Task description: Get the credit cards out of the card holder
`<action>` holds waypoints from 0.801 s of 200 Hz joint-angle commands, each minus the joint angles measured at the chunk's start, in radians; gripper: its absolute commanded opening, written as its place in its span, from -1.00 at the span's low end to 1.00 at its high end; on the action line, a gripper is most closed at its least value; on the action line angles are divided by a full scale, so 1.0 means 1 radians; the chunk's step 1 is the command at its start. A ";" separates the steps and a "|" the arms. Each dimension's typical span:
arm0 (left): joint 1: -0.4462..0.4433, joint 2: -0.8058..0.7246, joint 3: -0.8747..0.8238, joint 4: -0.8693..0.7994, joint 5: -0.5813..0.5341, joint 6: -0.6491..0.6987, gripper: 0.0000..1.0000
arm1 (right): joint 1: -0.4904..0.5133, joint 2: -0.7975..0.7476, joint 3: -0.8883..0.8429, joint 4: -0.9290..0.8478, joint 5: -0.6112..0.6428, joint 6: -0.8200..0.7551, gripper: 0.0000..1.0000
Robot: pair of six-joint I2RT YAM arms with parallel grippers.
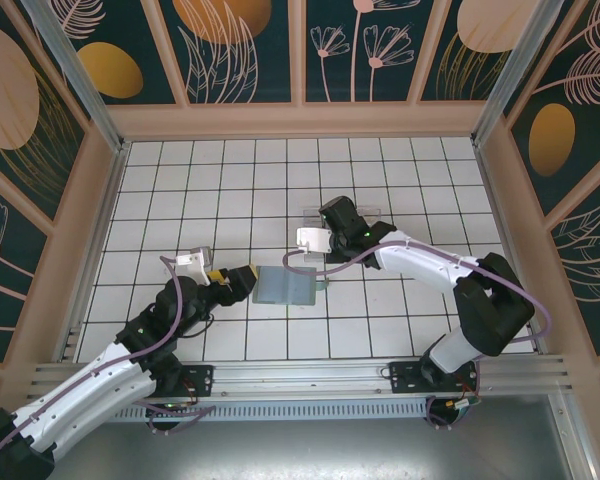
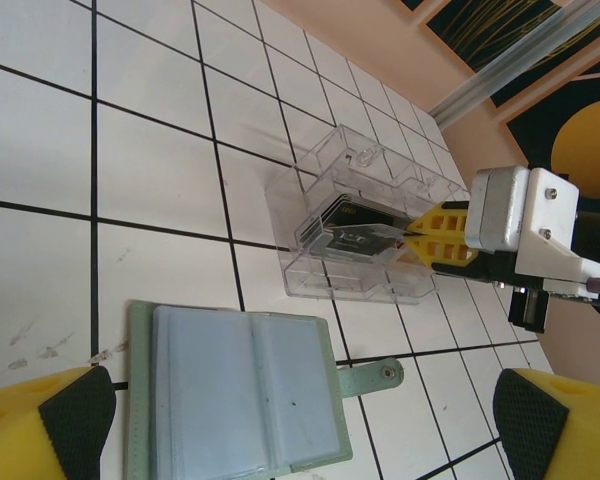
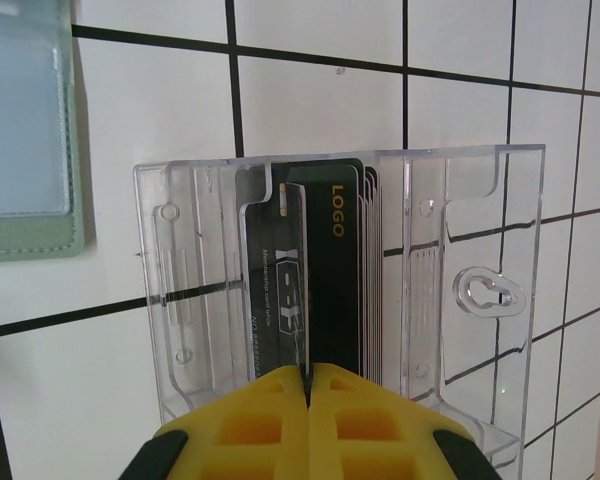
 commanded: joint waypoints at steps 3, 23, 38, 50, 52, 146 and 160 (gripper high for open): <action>-0.002 -0.006 -0.017 0.006 -0.003 0.002 0.97 | -0.009 0.024 0.001 0.035 -0.010 -0.006 -0.74; -0.002 -0.010 -0.019 0.003 -0.005 0.001 0.97 | -0.011 0.033 0.006 0.044 -0.002 -0.005 -0.67; -0.002 -0.011 -0.020 0.001 -0.005 0.001 0.97 | -0.011 0.037 0.007 0.050 0.003 -0.003 -0.50; -0.002 -0.012 -0.021 0.002 -0.007 0.002 0.97 | -0.011 0.039 0.010 0.058 0.012 -0.003 -0.48; -0.002 -0.012 -0.021 0.002 -0.007 0.003 0.97 | -0.012 0.039 0.010 0.059 0.014 -0.003 -0.48; -0.002 0.010 -0.031 -0.004 -0.030 -0.012 0.97 | -0.022 -0.001 0.068 0.098 0.010 0.153 -0.25; -0.002 0.039 -0.028 -0.015 -0.051 -0.024 0.97 | -0.021 -0.024 0.087 0.094 -0.006 0.273 -0.25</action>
